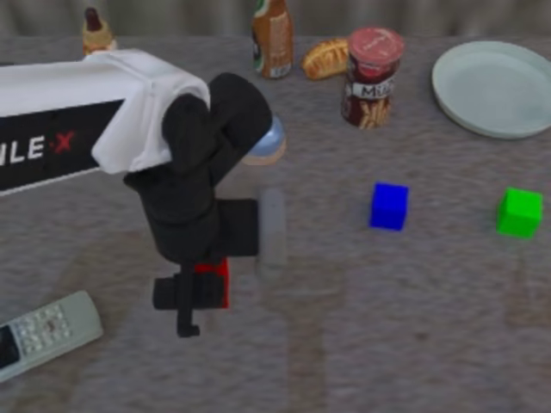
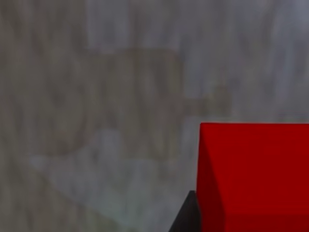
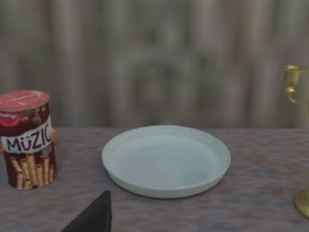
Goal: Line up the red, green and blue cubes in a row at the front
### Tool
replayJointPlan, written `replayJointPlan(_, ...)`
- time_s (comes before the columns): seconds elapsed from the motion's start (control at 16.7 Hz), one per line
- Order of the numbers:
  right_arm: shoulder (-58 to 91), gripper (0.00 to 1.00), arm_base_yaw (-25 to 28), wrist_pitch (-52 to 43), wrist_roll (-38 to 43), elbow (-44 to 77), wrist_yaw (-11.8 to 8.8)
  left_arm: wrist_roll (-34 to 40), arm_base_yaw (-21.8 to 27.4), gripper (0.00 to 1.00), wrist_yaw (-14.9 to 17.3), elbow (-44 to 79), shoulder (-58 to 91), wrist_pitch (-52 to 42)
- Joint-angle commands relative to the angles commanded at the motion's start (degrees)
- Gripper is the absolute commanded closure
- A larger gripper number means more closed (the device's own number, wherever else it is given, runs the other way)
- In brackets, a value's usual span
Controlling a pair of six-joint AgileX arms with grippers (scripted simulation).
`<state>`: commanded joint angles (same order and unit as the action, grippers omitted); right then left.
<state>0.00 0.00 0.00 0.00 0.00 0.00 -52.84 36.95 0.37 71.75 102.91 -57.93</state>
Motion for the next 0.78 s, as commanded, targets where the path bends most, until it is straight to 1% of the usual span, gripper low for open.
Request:
replayJointPlan(0.36, 0.0, 0.00, 0.0, 0.0, 0.0, 0.0, 0.0, 0.4, 0.5, 1.00, 0.0, -6.7, 5.0, 12.0)
replayJointPlan(0.66, 0.0, 0.00, 0.0, 0.0, 0.0, 0.0, 0.0, 0.4, 0.6, 1.00, 0.0, -7.3, 5.5, 13.0)
replayJointPlan(0.78, 0.0, 0.00, 0.0, 0.0, 0.0, 0.0, 0.0, 0.4, 0.6, 0.85, 0.0, -7.3, 5.5, 13.0)
